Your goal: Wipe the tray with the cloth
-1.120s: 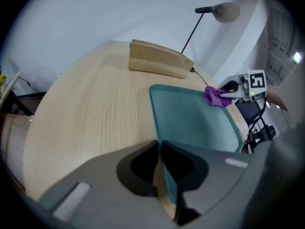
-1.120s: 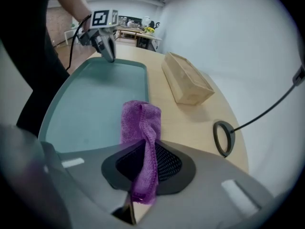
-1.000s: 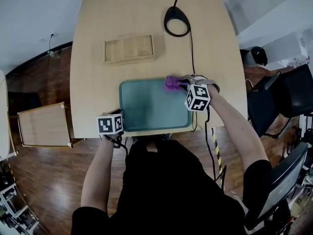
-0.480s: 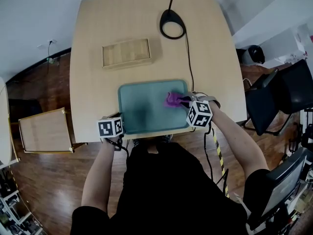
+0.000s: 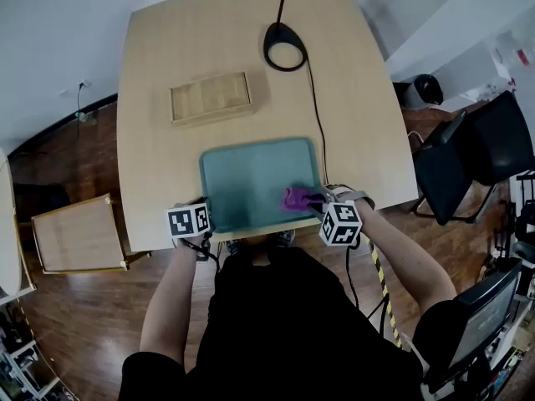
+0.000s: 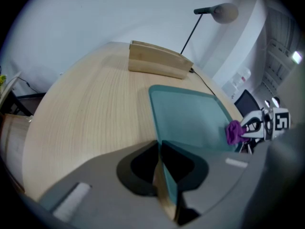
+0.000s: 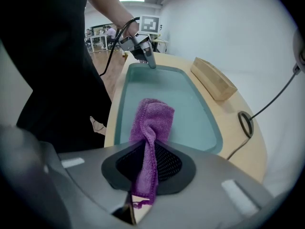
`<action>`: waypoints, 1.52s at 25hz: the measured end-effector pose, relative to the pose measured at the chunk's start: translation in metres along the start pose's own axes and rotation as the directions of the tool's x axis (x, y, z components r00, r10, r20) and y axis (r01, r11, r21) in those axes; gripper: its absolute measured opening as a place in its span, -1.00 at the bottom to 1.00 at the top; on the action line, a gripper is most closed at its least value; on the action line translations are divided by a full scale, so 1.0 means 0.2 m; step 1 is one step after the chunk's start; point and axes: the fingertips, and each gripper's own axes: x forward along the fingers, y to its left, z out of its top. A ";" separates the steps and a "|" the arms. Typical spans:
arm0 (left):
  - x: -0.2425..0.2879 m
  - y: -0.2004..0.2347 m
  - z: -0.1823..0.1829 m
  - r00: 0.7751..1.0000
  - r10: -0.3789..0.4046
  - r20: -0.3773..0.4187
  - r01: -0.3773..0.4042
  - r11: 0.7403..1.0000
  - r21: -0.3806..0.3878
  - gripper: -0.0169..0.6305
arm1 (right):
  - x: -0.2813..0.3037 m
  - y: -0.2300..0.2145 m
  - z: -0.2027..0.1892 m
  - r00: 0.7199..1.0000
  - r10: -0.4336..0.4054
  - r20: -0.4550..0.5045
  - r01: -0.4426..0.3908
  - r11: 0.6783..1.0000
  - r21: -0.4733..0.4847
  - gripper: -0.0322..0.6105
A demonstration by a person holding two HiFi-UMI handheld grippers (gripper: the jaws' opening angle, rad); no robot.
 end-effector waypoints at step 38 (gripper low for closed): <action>-0.41 0.10 -0.18 0.946 0.155 0.283 -0.107 0.978 -0.177 -0.70 | -0.23 -0.50 -0.81 0.903 -0.373 -0.213 0.266 0.095 0.959 -0.31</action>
